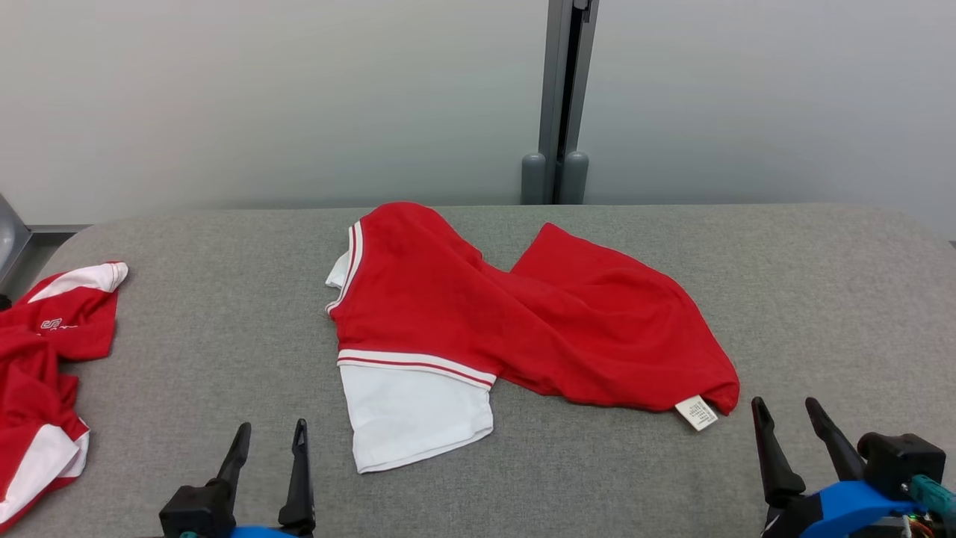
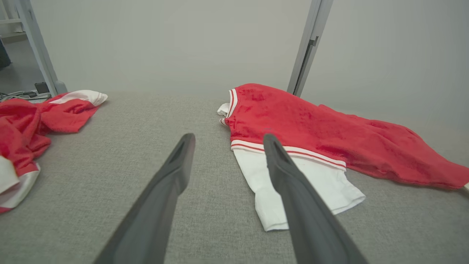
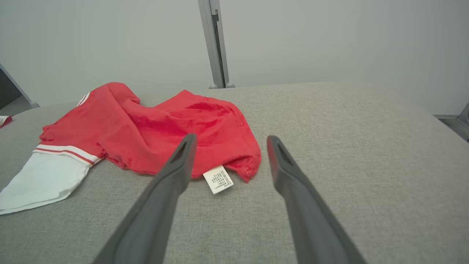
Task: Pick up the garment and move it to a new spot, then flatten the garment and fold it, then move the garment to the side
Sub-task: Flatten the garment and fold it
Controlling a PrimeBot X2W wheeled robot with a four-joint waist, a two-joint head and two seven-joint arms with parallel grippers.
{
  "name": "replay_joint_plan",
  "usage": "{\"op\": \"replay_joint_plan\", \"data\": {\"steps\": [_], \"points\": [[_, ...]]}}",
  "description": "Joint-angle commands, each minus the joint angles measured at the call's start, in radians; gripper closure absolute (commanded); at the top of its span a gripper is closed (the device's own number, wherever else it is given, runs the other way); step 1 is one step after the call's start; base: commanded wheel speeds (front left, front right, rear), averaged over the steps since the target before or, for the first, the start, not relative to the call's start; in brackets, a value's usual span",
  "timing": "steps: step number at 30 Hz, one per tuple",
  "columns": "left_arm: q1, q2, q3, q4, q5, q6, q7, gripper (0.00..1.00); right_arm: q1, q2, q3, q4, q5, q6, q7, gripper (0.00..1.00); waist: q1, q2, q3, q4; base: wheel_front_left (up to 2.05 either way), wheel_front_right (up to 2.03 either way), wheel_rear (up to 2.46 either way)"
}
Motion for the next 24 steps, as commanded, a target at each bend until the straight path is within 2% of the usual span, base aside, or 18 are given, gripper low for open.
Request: {"op": "replay_joint_plan", "data": {"steps": [1,6,11,20,24], "points": [[-0.02,0.009,-0.008,0.009,0.007,-0.003,0.014,0.0,-0.025,-0.002,0.003,0.003,0.002,0.0,0.015,0.0,0.0,0.0,0.004,-0.002,0.0,0.0,0.0],[-0.072,-0.008,-0.042,0.055,0.005,-0.009,0.091,0.0,-0.082,-0.002,-0.026,0.028,-0.008,0.0,0.088,0.0,0.0,0.0,0.029,-0.005,0.0,0.0,0.0],[-0.157,-0.04,-0.092,0.166,-0.003,-0.024,0.211,0.0,-0.182,-0.003,-0.065,0.127,-0.027,0.0,0.178,0.0,0.0,0.0,0.074,-0.01,0.0,0.0,0.0],[-0.275,-0.087,-0.104,0.355,-0.02,0.019,0.323,0.0,-0.331,-0.002,-0.076,0.336,-0.047,0.0,0.176,0.0,0.0,0.0,0.128,-0.019,0.0,0.0,0.0],[-0.293,-0.103,-0.12,0.396,-0.046,-0.011,0.349,0.0,-0.382,-0.003,-0.078,0.421,-0.054,0.0,0.15,0.0,0.0,0.0,0.149,-0.02,0.0,0.0,0.0]]}}
